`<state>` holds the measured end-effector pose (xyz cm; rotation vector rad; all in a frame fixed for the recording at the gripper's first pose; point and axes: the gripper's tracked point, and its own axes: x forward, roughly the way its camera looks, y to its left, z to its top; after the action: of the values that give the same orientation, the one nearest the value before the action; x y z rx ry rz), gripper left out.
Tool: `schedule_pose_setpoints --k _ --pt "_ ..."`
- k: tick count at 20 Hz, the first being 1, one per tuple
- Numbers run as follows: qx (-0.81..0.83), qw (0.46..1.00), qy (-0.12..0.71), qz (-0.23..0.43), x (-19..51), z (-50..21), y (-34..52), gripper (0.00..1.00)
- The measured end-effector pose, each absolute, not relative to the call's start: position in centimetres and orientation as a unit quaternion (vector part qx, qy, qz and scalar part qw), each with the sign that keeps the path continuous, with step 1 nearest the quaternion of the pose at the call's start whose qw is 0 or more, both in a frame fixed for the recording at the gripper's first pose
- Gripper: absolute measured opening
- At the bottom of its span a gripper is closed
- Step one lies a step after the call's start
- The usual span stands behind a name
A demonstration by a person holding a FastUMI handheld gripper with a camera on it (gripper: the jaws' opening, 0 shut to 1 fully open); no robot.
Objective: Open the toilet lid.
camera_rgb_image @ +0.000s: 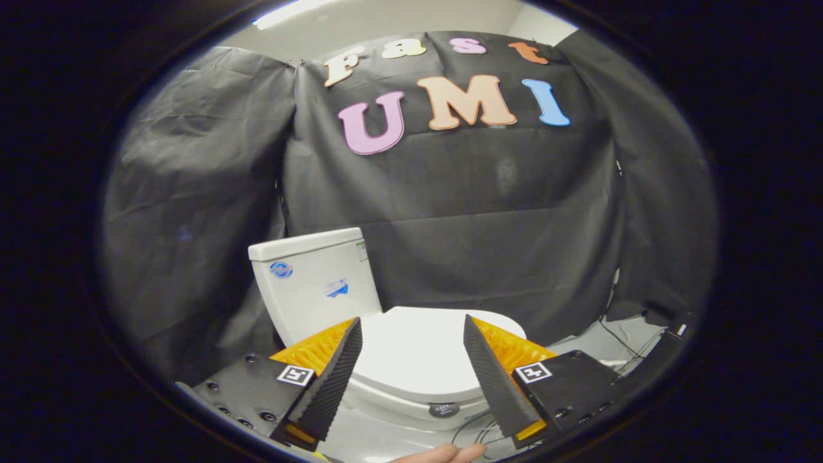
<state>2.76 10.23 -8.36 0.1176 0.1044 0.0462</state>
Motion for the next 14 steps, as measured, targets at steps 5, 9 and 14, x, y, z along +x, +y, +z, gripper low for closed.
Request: schedule_pose_setpoints --k 5,9,14 --pt "0.078 0.994 0.072 0.000 3.0 -10.2 9.3 0.97" --pt "0.108 0.990 0.093 -0.017 3.4 -12.4 8.9 0.98" --pt "0.193 0.977 0.091 -0.024 4.0 -14.6 8.6 0.98"
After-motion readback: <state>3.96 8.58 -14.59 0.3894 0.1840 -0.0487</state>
